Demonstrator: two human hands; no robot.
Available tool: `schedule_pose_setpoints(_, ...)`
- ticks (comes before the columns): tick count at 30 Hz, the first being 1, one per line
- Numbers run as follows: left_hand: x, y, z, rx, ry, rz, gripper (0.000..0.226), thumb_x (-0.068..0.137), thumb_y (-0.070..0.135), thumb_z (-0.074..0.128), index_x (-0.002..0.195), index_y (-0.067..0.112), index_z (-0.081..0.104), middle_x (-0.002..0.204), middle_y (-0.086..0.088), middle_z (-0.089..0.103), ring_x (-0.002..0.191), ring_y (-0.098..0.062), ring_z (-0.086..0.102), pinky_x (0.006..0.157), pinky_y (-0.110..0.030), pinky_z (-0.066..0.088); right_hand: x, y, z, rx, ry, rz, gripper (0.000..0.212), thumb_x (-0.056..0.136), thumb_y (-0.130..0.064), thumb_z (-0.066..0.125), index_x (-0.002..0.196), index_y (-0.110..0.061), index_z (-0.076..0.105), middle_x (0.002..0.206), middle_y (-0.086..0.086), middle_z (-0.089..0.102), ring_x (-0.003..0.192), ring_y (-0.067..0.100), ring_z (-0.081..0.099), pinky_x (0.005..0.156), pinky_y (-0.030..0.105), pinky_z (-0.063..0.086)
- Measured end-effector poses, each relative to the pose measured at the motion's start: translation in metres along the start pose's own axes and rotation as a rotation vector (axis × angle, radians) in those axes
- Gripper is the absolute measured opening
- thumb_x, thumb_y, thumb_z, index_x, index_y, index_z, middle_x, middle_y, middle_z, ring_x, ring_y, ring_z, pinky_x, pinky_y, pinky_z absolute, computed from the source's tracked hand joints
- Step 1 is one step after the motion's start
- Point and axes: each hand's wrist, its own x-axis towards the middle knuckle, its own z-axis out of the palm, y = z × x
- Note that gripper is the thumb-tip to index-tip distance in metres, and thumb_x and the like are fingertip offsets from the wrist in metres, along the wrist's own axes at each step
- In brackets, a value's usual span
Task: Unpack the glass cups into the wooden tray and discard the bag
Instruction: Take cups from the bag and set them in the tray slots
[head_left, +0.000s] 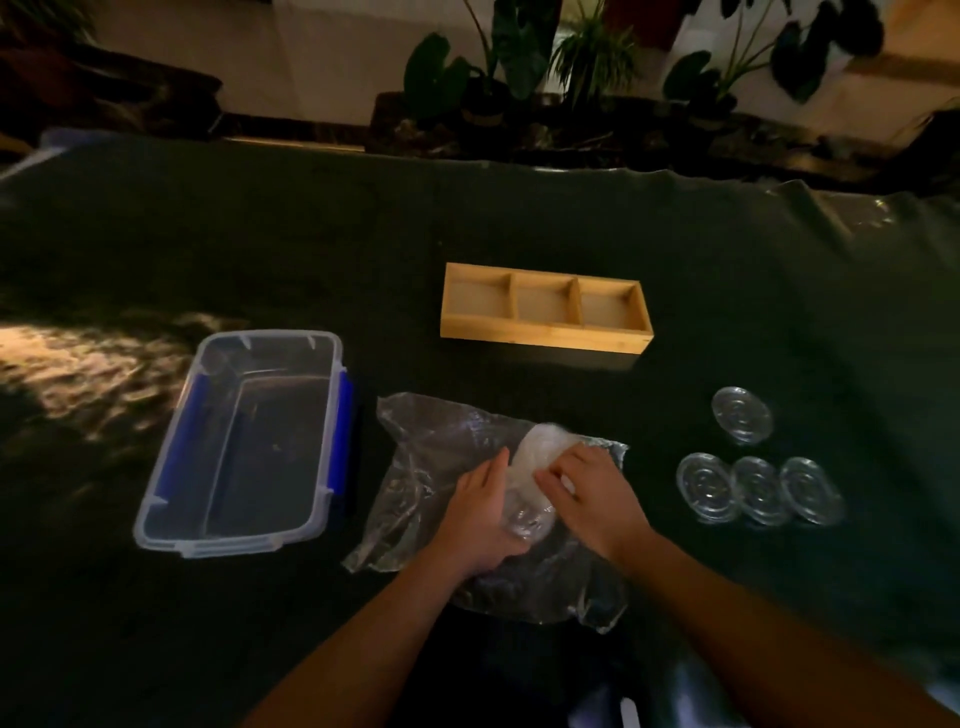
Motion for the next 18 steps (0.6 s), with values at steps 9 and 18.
schedule_pose_setpoints(9, 0.002, -0.01, 0.009, -0.057, 0.079, 0.023, 0.12, 0.063, 0.046, 0.083, 0.152, 0.026, 0.005, 0.156, 0.0, 0.023, 0.142, -0.019, 0.019, 0.11, -0.033, 0.011, 0.028, -0.011, 0.0, 0.047, -0.105, 0.212, 0.081, 0.071, -0.042, 0.083, 0.14, -0.032, 0.043, 0.162, 0.002, 0.007, 0.144, 0.032, 0.013, 0.113, 0.05, 0.027)
schedule_pose_setpoints(18, -0.01, -0.012, 0.011, -0.163, 0.14, 0.051, 0.112, 0.07, 0.035, 0.083, 0.153, 0.018, 0.011, 0.158, -0.003, 0.026, 0.142, -0.018, 0.023, 0.111, -0.031, 0.016, 0.025, -0.006, 0.001, 0.44, -0.196, 0.346, 0.07, 0.069, -0.028, 0.088, 0.124, -0.032, 0.044, 0.143, 0.01, 0.04, 0.125, 0.031, 0.047, 0.093, 0.05, 0.054)
